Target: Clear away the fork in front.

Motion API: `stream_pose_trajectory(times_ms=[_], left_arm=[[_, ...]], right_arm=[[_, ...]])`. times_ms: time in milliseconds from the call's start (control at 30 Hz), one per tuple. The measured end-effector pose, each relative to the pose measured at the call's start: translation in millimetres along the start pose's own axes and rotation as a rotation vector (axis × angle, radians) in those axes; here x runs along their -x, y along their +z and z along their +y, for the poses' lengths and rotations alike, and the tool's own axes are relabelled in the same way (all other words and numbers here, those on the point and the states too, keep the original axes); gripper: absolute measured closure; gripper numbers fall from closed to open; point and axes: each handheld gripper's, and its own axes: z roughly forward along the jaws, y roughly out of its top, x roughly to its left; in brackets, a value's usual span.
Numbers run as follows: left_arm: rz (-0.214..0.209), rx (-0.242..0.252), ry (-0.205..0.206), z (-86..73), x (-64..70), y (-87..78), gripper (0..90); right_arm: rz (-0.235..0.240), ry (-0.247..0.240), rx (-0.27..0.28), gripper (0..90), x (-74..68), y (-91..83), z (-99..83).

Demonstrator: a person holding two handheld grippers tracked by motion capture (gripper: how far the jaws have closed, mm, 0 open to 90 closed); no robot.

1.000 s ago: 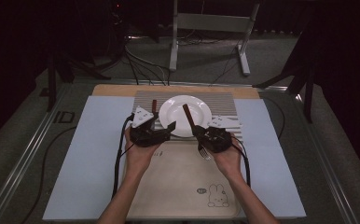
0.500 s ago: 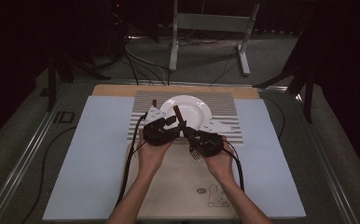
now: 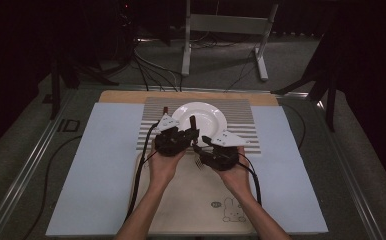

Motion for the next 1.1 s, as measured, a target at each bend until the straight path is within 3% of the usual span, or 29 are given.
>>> stream_pose_trajectory(times_ms=[67, 100, 167, 233, 667, 1100], left_arm=[[0.007, -0.002, 0.001, 0.8, -1.2, -1.7, 80.7], [0.007, -0.002, 0.001, 0.8, -1.2, -1.7, 80.7], [0.011, -0.004, 0.001, 2.0, -3.4, -4.2, 80.7], [0.012, -0.004, 0.000, 2.9, -4.8, -6.1, 80.7], [0.008, -0.015, 0.002, 8.8, -18.6, -23.0, 80.7], [0.004, -0.025, 0.026, 13.6, -30.6, -39.6, 80.6]], right_arm=[[0.007, 0.012, -0.020, 29.5, 2.0, 0.8, -0.5], [0.007, 0.012, -0.020, 29.5, 2.0, 0.8, -0.5], [-0.014, 0.023, -0.042, 17.3, 5.3, 0.5, -1.7], [-0.036, 0.025, -0.048, 14.5, 7.1, -0.6, -3.0], [-0.124, 0.025, -0.027, 11.1, 25.7, -14.7, -12.7], [-0.162, 0.061, -0.019, 11.1, 44.5, -30.6, -25.2]])
